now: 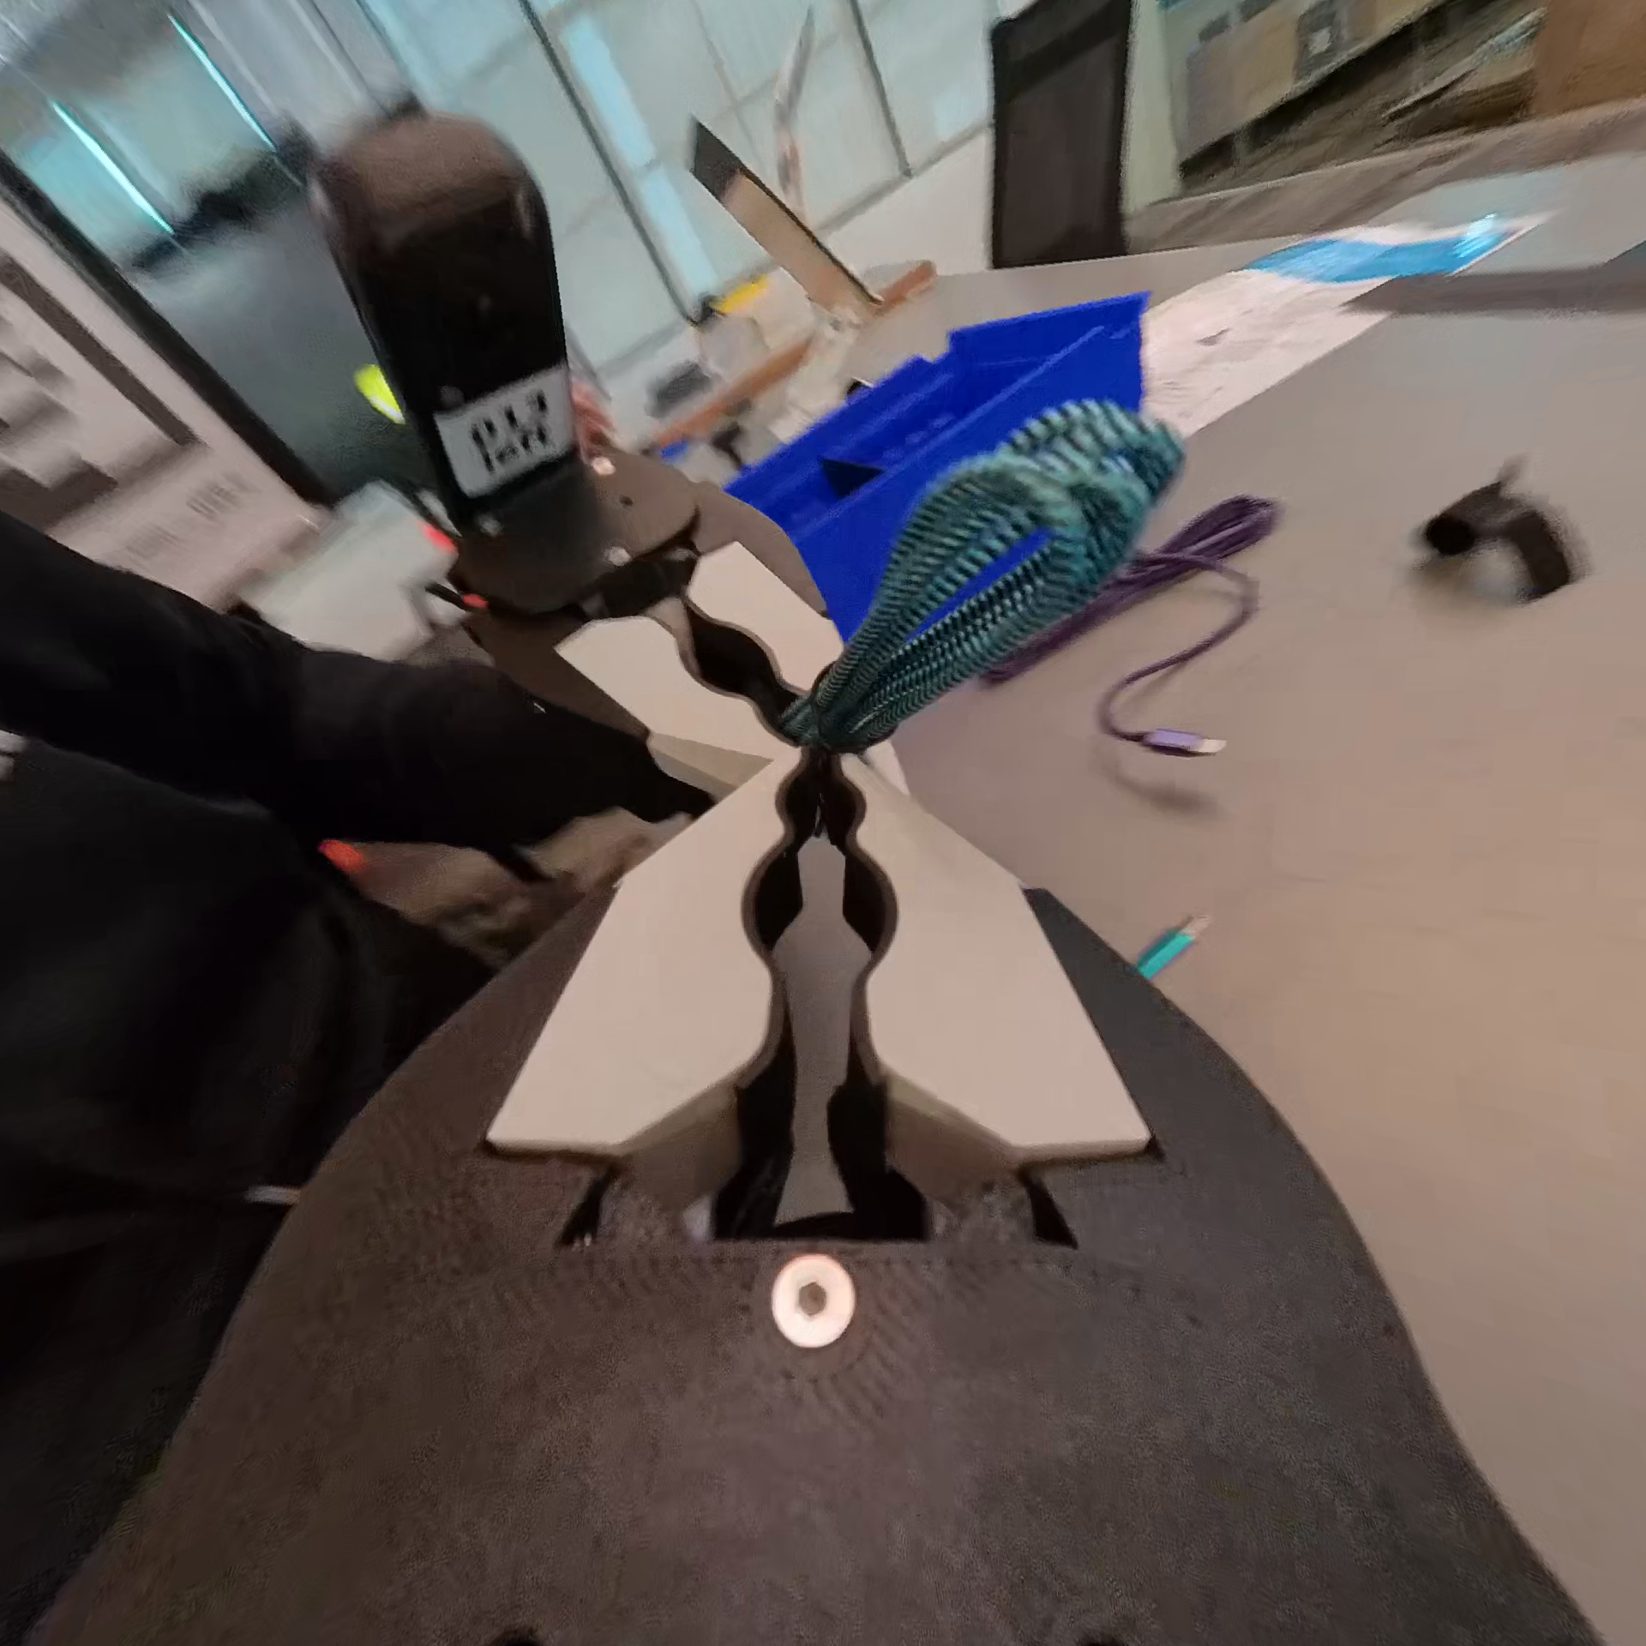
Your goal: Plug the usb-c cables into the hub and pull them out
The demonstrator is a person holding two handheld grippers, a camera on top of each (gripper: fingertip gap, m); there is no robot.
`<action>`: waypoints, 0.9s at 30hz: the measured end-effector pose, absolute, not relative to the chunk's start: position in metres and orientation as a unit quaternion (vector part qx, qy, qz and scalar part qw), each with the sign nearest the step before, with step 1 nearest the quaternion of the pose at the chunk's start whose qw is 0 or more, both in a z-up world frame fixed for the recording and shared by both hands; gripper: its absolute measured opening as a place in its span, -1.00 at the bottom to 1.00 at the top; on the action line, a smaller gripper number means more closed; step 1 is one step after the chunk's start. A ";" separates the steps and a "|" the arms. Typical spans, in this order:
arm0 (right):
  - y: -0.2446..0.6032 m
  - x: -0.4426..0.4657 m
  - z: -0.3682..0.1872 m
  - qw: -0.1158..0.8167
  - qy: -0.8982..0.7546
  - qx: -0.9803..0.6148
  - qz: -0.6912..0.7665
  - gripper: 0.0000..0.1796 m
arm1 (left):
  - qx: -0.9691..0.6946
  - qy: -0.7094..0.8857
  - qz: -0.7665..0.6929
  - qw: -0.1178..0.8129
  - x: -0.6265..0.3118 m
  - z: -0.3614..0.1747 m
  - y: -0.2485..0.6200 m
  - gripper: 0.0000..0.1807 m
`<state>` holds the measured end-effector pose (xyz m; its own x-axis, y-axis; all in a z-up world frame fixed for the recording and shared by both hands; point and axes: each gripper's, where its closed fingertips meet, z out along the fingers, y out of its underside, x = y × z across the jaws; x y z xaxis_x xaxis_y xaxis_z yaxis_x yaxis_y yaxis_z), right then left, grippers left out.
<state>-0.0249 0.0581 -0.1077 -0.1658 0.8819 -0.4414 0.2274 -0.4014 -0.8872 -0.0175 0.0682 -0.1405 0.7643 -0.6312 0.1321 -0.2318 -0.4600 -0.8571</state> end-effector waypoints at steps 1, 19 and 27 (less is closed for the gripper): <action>0.062 -0.024 -0.111 0.309 -0.502 -0.586 0.555 -1.00 | -0.830 0.249 -0.244 0.434 -0.016 -0.143 0.067 -0.99; 0.063 -0.014 -0.098 0.569 -0.686 -0.417 0.179 -1.00 | -0.824 0.111 -0.432 0.349 -0.019 -0.149 0.070 -0.98; 0.075 -0.015 -0.105 0.360 -0.493 -0.579 0.541 -0.77 | -0.811 0.190 -0.369 0.412 -0.010 -0.131 0.066 -0.99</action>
<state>-0.0155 0.0746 -0.1049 -0.0703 0.9601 -0.2707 0.1810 -0.2546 -0.9500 -0.0103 0.0657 -0.1314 0.6551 -0.6130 0.4417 -0.0048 -0.5880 -0.8089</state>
